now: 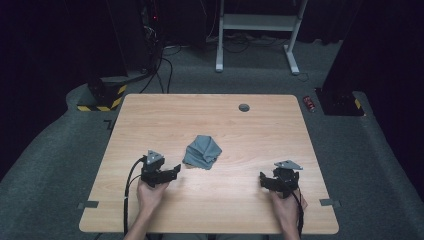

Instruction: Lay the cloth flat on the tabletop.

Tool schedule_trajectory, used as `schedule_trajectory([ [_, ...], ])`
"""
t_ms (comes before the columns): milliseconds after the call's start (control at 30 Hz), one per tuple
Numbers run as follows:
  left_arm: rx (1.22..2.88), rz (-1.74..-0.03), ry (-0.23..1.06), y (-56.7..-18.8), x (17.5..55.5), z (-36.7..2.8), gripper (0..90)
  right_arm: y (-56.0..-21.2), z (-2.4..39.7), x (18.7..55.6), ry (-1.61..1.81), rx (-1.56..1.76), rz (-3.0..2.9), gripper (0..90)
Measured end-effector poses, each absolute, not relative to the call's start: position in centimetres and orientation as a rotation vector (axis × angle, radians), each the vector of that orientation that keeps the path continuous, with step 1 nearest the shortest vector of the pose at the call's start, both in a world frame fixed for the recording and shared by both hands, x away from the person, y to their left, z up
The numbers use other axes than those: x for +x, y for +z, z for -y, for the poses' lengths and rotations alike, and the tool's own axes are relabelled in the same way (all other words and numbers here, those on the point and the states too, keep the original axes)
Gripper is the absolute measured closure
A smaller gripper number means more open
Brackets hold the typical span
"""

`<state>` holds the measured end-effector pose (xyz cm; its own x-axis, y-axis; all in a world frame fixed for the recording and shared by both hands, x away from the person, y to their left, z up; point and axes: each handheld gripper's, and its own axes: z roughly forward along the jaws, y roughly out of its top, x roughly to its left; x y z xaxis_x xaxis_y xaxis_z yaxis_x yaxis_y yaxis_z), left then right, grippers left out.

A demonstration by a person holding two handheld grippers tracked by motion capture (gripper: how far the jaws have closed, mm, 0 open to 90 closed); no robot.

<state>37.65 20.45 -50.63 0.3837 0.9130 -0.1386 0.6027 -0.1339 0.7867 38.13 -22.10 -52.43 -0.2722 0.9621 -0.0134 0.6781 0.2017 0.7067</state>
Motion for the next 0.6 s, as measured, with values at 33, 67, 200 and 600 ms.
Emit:
schedule_trajectory([
  [33, 1.836, -1.312, 0.481, -50.5, 37.8, -20.3, 26.9, -52.4, 22.1, 38.1, 0.826, 1.523, -2.026, 13.5],
  [67, 1.842, -1.304, 0.479, -50.4, 37.9, -20.1, 26.7, -52.4, 22.1, 38.1, 0.826, 1.524, -2.025, 13.5],
  [200, 1.878, -1.265, 0.475, -49.9, 38.3, -19.1, 26.7, -52.4, 22.1, 38.1, 0.826, 1.524, -2.025, 13.4],
  [600, 1.903, -1.217, 0.438, -49.4, 39.5, -17.2, 28.4, -52.4, 22.1, 38.1, 0.828, 1.52, -2.026, 13.5],
])
